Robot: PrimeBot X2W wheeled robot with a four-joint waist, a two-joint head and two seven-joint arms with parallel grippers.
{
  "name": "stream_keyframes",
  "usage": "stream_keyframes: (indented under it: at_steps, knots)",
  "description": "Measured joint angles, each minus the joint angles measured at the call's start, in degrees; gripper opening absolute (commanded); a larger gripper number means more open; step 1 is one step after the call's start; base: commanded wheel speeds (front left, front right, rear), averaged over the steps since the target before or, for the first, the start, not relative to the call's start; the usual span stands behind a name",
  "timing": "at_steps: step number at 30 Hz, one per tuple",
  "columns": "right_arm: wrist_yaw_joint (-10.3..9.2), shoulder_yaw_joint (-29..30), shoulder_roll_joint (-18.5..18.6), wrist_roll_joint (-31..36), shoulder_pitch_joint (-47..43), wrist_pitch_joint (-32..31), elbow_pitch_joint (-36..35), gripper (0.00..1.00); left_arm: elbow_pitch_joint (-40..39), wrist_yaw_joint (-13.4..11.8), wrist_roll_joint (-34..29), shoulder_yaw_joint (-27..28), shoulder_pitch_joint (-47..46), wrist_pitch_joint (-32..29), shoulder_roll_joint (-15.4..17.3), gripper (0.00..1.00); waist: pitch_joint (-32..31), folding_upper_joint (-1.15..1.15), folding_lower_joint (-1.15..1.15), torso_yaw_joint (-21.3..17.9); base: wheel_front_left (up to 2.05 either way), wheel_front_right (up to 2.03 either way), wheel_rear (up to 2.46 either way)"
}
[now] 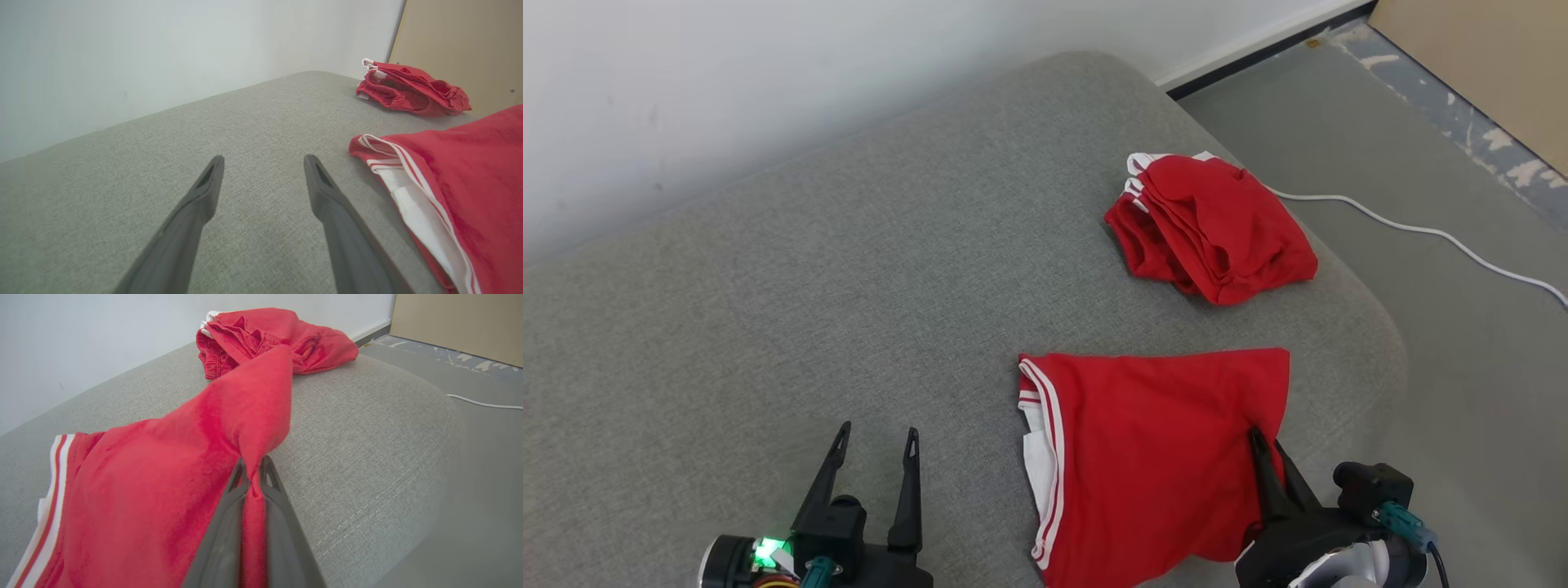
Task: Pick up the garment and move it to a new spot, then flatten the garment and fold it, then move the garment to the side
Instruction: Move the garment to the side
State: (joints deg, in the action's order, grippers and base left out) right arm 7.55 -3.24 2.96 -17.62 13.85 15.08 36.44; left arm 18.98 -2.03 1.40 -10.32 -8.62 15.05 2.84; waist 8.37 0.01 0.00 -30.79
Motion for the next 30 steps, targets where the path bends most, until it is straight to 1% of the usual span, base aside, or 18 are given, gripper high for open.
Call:
stream_keyframes:
  at_steps: [5,9,14,18,24,26,30]
  knots:
    - [0.0,-0.5,0.0,0.3,0.3,0.0,-1.4,0.0,-0.2,-0.4,0.0,-0.2,-0.1,0.0,0.0,1.0,0.6,0.0,0.0,-0.5,0.0,0.0,0.0]
    - [0.0,-1.9,0.1,1.2,3.1,0.0,-1.9,0.0,-1.8,-1.0,-0.2,0.5,0.5,0.0,0.1,1.0,0.8,0.0,0.0,-0.2,0.0,0.0,0.0]
    - [0.0,-6.6,2.8,1.3,10.9,0.0,-0.6,0.0,-5.5,-2.7,-1.3,1.5,1.8,0.0,0.6,1.0,2.2,0.0,0.0,0.3,0.0,0.0,0.0]
    - [0.0,-7.1,5.4,1.4,17.4,0.0,0.7,0.0,-6.9,-3.1,-2.0,0.7,1.6,0.0,1.1,1.0,3.1,0.0,0.0,1.7,0.0,0.0,0.0]
    - [0.01,-5.1,9.1,4.0,26.2,0.0,4.1,0.0,-7.3,-4.0,-2.9,-0.8,0.8,0.0,2.2,1.0,5.4,0.0,0.0,5.2,0.0,0.0,0.0]
    - [0.01,-2.9,10.7,4.9,28.7,0.0,5.6,0.0,-7.5,-4.2,-3.0,-1.4,-0.2,0.0,2.7,1.0,6.3,0.0,0.0,6.4,0.0,0.0,0.0]
    - [0.0,3.0,14.6,8.9,32.4,0.0,10.0,0.0,-8.0,-5.1,-3.4,-2.9,-1.7,0.0,3.4,1.0,8.3,0.0,0.01,8.6,0.0,0.0,0.0]
